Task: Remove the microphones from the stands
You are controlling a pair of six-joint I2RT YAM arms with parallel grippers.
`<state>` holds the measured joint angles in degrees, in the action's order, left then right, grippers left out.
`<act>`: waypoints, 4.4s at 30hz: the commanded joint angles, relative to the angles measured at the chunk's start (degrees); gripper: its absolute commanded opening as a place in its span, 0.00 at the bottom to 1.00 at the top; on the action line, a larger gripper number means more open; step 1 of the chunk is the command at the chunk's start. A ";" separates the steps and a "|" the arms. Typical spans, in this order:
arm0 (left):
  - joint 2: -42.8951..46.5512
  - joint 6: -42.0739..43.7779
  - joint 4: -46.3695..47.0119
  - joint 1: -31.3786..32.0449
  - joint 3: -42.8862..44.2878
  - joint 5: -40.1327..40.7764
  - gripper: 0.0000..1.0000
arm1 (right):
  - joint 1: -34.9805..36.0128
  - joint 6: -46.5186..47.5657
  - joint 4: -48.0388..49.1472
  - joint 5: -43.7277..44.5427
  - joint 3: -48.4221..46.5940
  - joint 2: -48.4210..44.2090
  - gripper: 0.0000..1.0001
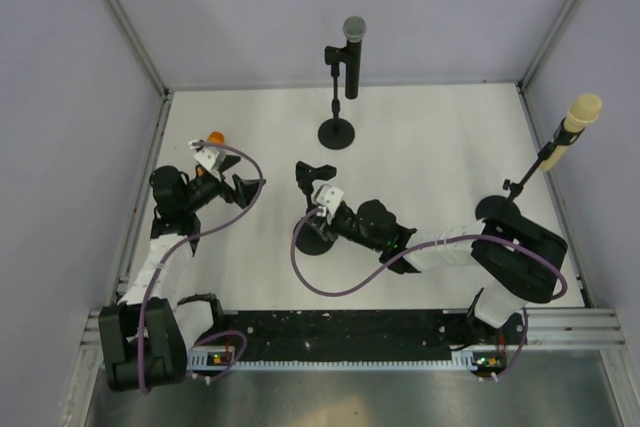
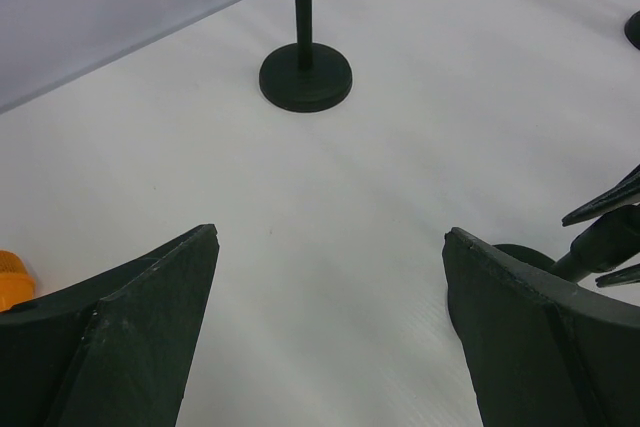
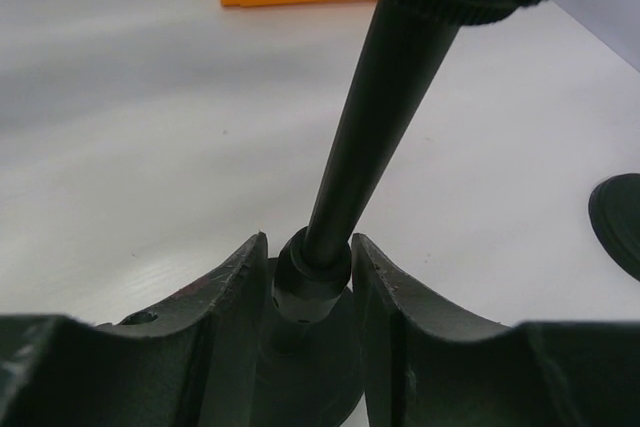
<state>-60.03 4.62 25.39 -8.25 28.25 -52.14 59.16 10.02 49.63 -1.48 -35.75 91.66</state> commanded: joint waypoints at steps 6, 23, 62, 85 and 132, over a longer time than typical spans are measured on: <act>1.06 1.27 1.51 -0.36 -0.04 -2.00 0.99 | 0.87 0.26 1.97 0.60 -2.48 -0.78 0.22; 2.73 17.84 -17.43 10.24 8.56 -4.13 0.99 | -8.60 -8.42 -29.84 -12.48 -23.56 -9.74 0.00; -10.54 -1.28 -20.82 31.63 28.70 10.39 0.85 | -19.34 -26.54 -37.23 -18.56 -34.74 -14.40 0.00; -13.36 -7.17 -18.45 33.65 29.14 5.48 0.00 | -19.43 -25.05 -34.34 -19.27 -31.84 -14.84 0.00; -1.76 -32.85 18.75 23.91 19.91 -8.96 0.00 | -32.52 -19.00 -15.87 -55.57 -18.13 -24.24 0.73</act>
<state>-66.11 -29.89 40.32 19.79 46.83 -71.85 27.03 -13.02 33.06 -56.40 -55.02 70.61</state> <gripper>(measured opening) 0.243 0.719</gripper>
